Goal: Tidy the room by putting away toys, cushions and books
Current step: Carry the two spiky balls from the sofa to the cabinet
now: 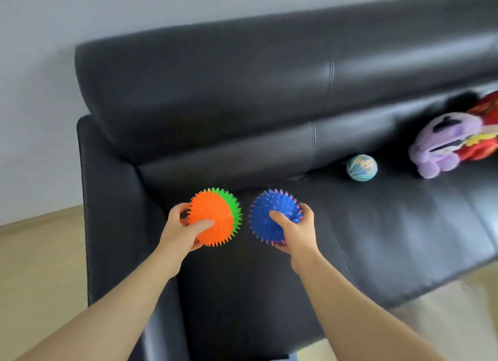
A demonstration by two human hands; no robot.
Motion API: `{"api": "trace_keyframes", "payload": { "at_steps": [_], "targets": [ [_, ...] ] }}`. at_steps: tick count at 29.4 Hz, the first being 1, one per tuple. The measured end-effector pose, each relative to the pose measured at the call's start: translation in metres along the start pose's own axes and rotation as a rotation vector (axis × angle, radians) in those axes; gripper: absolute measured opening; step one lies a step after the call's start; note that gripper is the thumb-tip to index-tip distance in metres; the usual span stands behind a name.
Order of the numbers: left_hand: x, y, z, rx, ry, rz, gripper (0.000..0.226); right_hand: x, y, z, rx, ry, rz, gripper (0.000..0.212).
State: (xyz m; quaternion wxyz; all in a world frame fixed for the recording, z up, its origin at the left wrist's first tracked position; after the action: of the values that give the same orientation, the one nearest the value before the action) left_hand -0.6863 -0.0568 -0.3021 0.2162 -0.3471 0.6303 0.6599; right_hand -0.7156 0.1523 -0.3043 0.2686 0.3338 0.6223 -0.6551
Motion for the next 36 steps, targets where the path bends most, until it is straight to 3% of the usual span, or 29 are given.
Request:
{"api": "trace_keyframes", "payload": {
  "at_steps": [6, 10, 15, 17, 21, 23, 25, 30, 33, 36],
  "targets": [
    [-0.091, 0.040, 0.001, -0.064, -0.267, 0.110, 0.034, -0.127, -0.002, -0.008, 0.386, 0.005, -0.125, 0.051],
    [-0.160, 0.056, 0.024, 0.003, -0.502, 0.165, 0.036, -0.212, 0.018, -0.043, 0.670, -0.001, -0.191, 0.044],
    [-0.231, 0.057, 0.058, 0.066, -0.762, 0.116, 0.034, -0.296, 0.058, -0.079, 0.826, 0.074, -0.349, 0.038],
    [-0.274, 0.045, 0.104, 0.069, -0.926, 0.040, 0.030, -0.340, 0.083, -0.119, 0.939, 0.171, -0.498, 0.037],
    [-0.374, -0.011, 0.202, 0.131, -1.142, -0.043, 0.057, -0.449, 0.143, -0.196, 1.054, 0.354, -0.689, 0.040],
    [-0.434, -0.053, 0.249, 0.196, -1.258, -0.077, 0.094, -0.505, 0.192, -0.233, 1.134, 0.474, -0.794, 0.057],
    [-0.466, -0.091, 0.279, 0.218, -1.256, -0.133, 0.117, -0.546, 0.226, -0.254, 1.215, 0.546, -0.837, 0.056],
    [-0.618, -0.231, 0.320, 0.319, -1.365, -0.308, 0.100, -0.677, 0.353, -0.308, 1.321, 0.902, -0.872, 0.040],
    [-0.699, -0.294, 0.333, 0.404, -1.398, -0.381, 0.074, -0.745, 0.411, -0.332, 1.402, 1.007, -0.932, 0.042],
    [-0.768, -0.357, 0.340, 0.453, -1.477, -0.542, 0.081, -0.802, 0.473, -0.349, 1.513, 1.051, -1.034, 0.037]
  ]
}}
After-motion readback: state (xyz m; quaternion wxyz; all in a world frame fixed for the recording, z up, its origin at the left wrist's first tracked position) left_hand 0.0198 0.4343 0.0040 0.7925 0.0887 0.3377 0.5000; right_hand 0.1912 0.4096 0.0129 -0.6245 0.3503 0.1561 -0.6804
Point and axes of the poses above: each hand's wrist, its own x-axis towards the middle knuckle, its own z-axis out of the palm, y = z × x, the point moved 1 cm from there along x, towards the middle knuckle, and after that the axes turned 10 degrees about -y, right-handed, at the moved point
